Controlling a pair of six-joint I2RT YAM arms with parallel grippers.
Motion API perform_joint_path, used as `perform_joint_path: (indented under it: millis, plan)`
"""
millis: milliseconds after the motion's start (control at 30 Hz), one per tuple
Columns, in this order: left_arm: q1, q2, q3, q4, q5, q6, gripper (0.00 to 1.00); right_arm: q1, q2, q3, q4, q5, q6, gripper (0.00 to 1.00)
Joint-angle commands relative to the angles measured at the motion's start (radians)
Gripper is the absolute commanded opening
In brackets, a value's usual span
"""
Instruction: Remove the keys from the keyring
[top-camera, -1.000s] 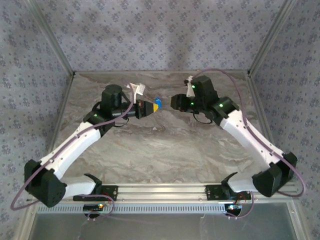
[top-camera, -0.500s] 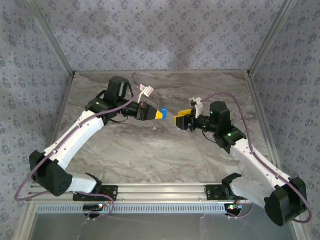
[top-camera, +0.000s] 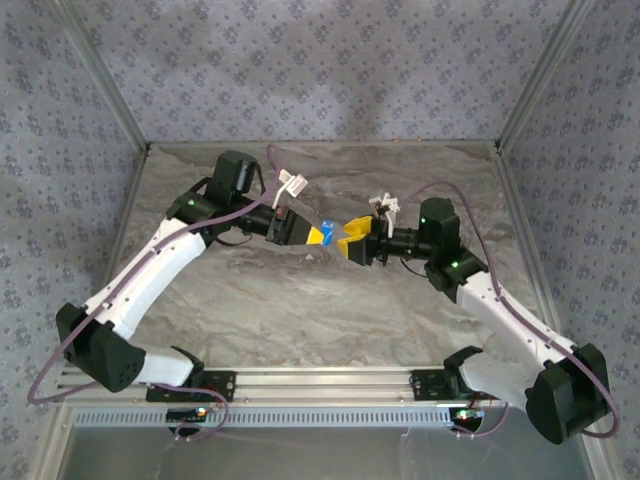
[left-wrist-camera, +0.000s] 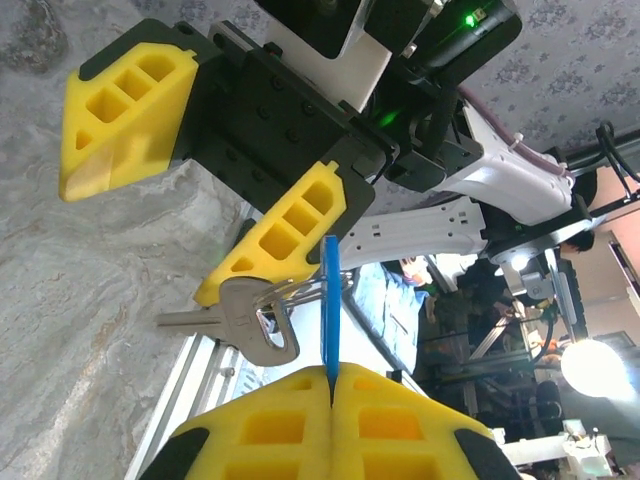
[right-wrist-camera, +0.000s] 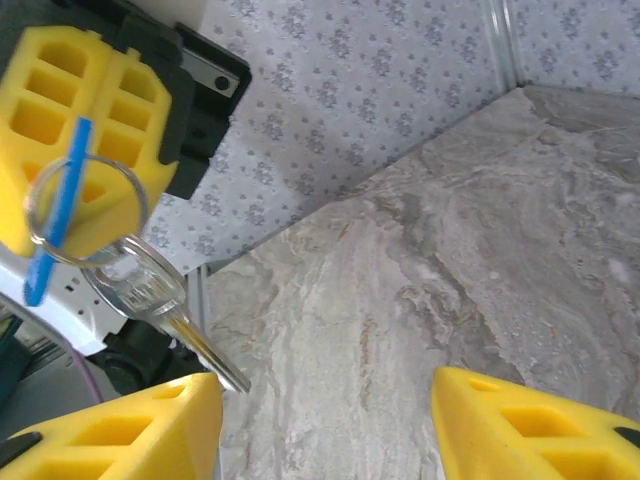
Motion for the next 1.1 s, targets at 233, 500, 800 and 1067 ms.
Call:
perform_joint_path:
  millis: [233, 500, 800, 1067]
  plan:
    - [0.001, 0.005, 0.034, -0.022, 0.090, 0.034, 0.00, 0.057, -0.028, -0.018, 0.164, 0.018, -0.088, 0.59]
    - [-0.003, -0.012, 0.035, -0.010, 0.127, 0.030, 0.00, 0.077, -0.004, -0.024, 0.261, -0.023, -0.140, 0.60]
    - [-0.010, -0.017, 0.040, 0.012, 0.153, 0.017, 0.00, 0.113, 0.029, 0.021, 0.247, -0.071, -0.181, 0.59]
    - [-0.015, -0.021, 0.037, 0.023, 0.154, 0.009, 0.00, 0.131, 0.027, 0.051, 0.237, -0.087, -0.172, 0.46]
